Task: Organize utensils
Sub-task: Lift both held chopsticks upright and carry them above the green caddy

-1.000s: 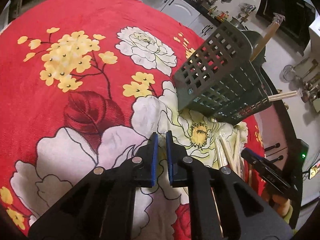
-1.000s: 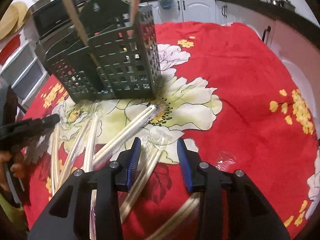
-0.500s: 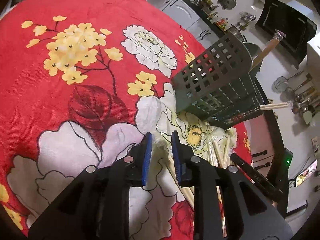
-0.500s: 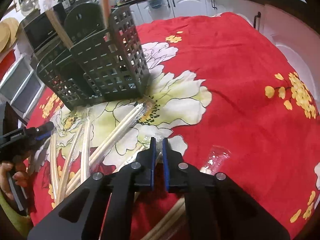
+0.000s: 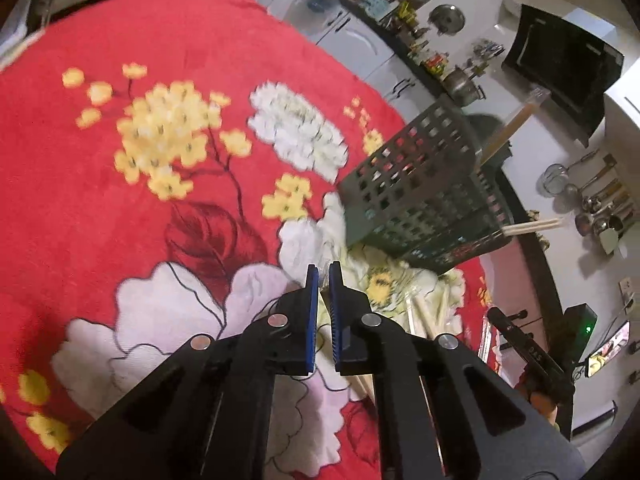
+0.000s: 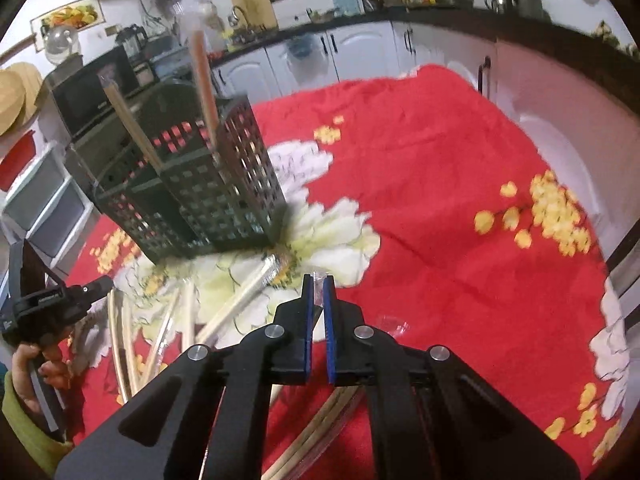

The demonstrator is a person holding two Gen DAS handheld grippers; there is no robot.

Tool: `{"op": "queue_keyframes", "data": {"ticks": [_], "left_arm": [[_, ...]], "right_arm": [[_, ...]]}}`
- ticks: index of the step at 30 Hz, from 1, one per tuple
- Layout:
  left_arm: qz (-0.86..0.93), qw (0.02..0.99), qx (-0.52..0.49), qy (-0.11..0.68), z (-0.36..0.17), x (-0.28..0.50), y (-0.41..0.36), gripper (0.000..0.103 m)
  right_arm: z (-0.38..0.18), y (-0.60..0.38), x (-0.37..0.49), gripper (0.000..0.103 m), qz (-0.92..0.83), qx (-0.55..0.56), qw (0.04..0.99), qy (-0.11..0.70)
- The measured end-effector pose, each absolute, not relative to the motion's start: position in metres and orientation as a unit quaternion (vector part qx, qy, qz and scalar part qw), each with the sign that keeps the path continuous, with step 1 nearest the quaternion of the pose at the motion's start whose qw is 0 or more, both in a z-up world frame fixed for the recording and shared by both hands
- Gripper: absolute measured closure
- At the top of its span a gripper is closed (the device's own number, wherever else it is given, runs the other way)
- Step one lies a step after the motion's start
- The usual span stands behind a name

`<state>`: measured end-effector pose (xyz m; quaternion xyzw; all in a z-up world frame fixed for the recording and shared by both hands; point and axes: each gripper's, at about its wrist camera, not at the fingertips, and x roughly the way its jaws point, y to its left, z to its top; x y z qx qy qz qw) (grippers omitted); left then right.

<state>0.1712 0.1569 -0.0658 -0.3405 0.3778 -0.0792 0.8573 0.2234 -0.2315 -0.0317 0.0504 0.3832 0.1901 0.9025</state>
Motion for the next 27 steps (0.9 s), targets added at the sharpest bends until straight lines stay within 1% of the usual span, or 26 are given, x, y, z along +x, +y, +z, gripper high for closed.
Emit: {"op": "queue_keyframes", "data": {"ticks": [12, 20, 27], "left_arm": [[-0.091, 0.903, -0.287, 0.307, 0.003, 0.151, 0.149, 0.101], [-0.128, 0.917, -0.243, 0.290, 0.034, 0.148, 0.115, 0.101], [-0.158, 0.924, -0.199, 0.286, 0.056, 0.152, 0.082, 0.101]], "right_arm": [[0.033, -0.233, 0.195, 0.099, 0.205, 0.056, 0.936, 0.281], [0.065, -0.232, 0.175, 0.100, 0.209, 0.047, 0.950, 0.228], [0.083, -0.230, 0.161, 0.101, 0.218, 0.043, 0.955, 0.199]]}}
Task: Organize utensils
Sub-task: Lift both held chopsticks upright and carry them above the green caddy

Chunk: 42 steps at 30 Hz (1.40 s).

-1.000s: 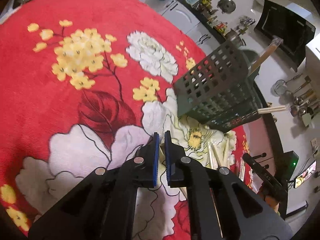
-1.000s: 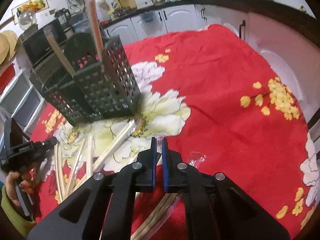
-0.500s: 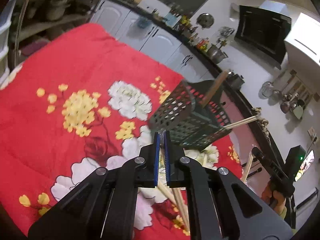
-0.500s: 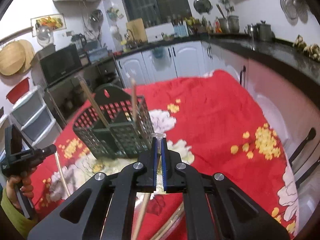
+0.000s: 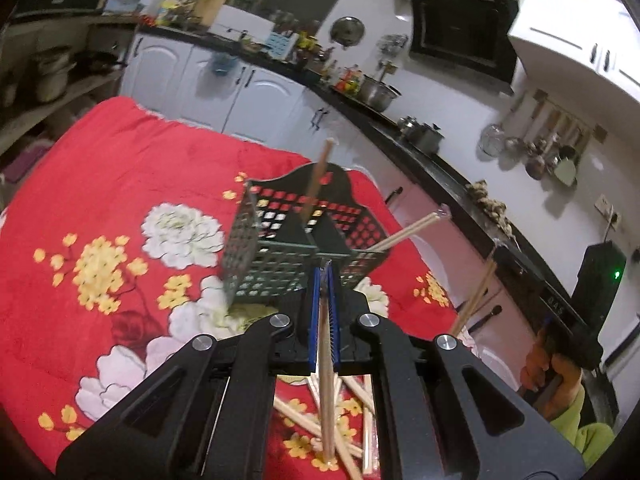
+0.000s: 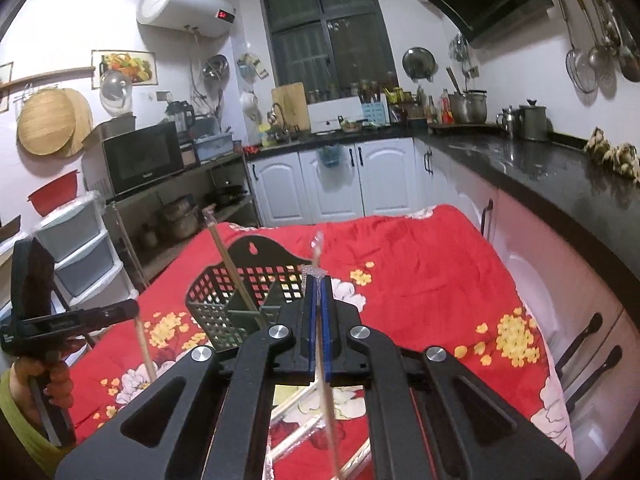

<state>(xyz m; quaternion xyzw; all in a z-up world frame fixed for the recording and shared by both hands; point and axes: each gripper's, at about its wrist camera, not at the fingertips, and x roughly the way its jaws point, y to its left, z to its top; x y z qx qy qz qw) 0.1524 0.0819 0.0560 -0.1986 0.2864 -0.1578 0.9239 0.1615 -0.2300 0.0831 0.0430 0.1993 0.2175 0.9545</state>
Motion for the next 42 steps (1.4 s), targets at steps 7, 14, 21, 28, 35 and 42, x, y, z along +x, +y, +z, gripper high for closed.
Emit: {"op": "queue_keyframes", "data": {"ticks": [7, 14, 21, 28, 35, 42], "left_arm": [[-0.180, 0.928, -0.170, 0.277, 0.074, 0.154, 0.060, 0.101], [-0.204, 0.931, -0.149, 0.263, 0.092, 0.157, 0.038, 0.101], [-0.227, 0.933, -0.135, 0.246, 0.110, 0.162, 0.019, 0.101], [-0.239, 0.932, -0.133, 0.236, 0.120, 0.167, 0.008, 0.101], [-0.244, 0.935, -0.125, 0.225, 0.130, 0.174, -0.002, 0.101], [-0.244, 0.940, -0.121, 0.205, 0.149, 0.180, -0.007, 0.101]], "right_arm": [[0.094, -0.232, 0.153, 0.101, 0.226, 0.045, 0.956, 0.182], [0.104, -0.233, 0.144, 0.101, 0.231, 0.047, 0.957, 0.166], [0.114, -0.233, 0.137, 0.101, 0.238, 0.045, 0.958, 0.154], [0.120, -0.233, 0.135, 0.101, 0.242, 0.047, 0.959, 0.144], [0.126, -0.233, 0.137, 0.101, 0.242, 0.044, 0.960, 0.137], [0.134, -0.235, 0.139, 0.101, 0.239, 0.044, 0.961, 0.128]]}}
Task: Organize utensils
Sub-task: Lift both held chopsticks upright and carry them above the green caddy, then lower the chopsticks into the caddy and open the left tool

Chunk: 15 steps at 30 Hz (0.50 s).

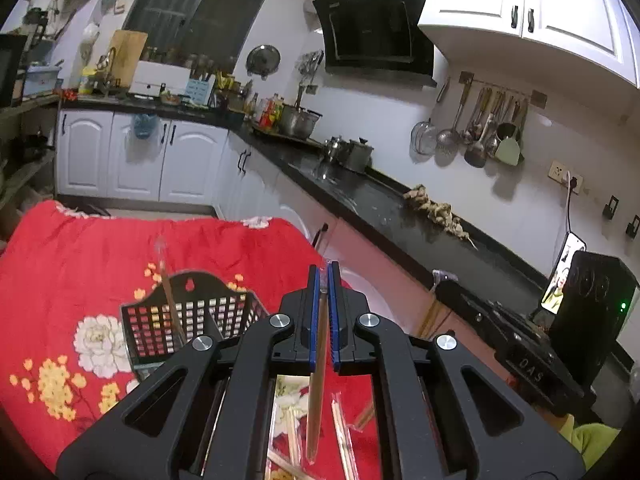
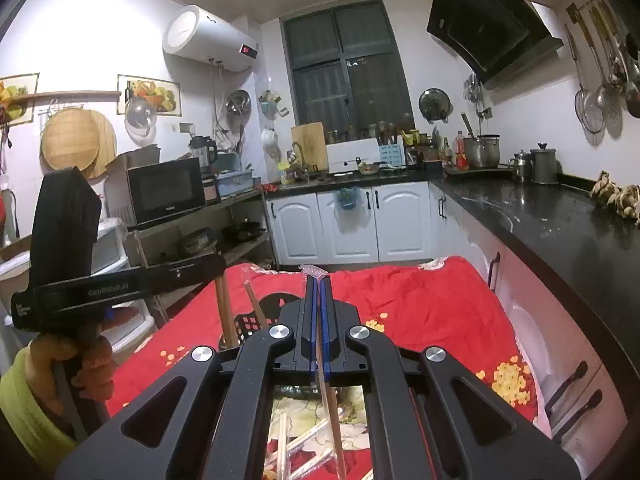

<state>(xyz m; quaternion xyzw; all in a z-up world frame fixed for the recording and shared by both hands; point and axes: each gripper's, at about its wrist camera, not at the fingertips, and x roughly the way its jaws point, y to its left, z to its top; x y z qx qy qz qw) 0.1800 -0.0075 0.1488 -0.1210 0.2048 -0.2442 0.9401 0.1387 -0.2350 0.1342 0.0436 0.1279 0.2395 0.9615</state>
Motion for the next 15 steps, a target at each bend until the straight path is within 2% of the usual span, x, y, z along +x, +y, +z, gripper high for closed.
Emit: {"op": "queue_keyframes", "data": {"ticks": [15], "left_arm": [[-0.197, 0.963, -0.113, 0.145, 0.188, 0.195, 0.008, 0.101]], "right_arm": [[0.161, -0.216, 0.155, 0.101, 0.255, 0.037, 0.962, 0.092]]}}
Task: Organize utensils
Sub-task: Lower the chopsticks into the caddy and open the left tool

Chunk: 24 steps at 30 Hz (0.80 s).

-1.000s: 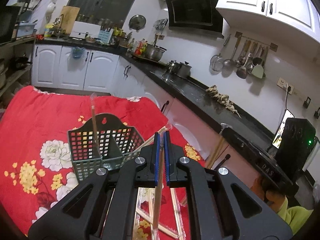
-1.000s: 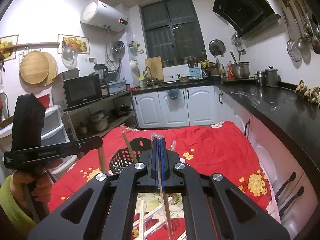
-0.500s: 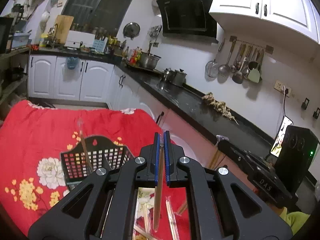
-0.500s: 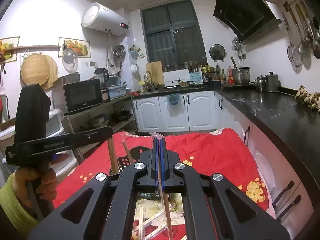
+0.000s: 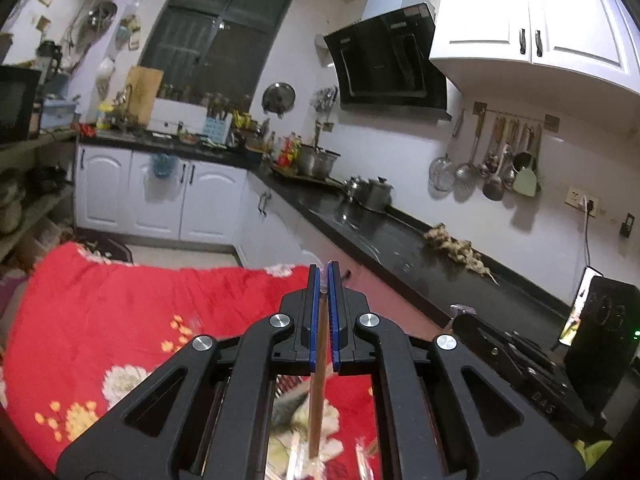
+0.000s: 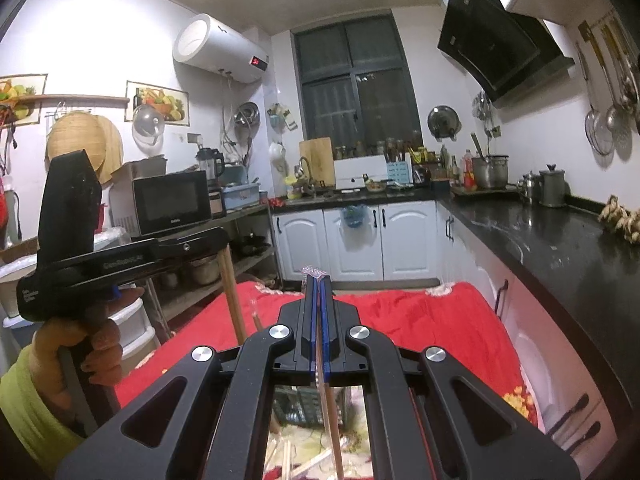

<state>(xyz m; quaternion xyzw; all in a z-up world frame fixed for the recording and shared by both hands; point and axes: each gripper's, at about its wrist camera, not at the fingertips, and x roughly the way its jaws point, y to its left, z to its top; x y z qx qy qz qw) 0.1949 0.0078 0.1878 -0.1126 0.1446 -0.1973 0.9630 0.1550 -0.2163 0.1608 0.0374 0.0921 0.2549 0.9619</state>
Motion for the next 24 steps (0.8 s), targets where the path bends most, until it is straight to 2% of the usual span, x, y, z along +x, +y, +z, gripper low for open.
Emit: {"op": "queue_keyframes", "data": {"ticks": [12, 24], "left_arm": [[-0.148, 0.978, -0.093, 0.118, 0.204, 0.224, 0.019, 0.101], [-0.113, 0.986, -0.065, 0.101, 0.194, 0.243, 0.027, 0.101]], "right_arm": [[0.191, -0.194, 0.186, 0.101, 0.281, 0.046, 0.957, 0.049], [0.193, -0.185, 0.216, 0.101, 0.273, 0.053, 0.960, 0.027]]}}
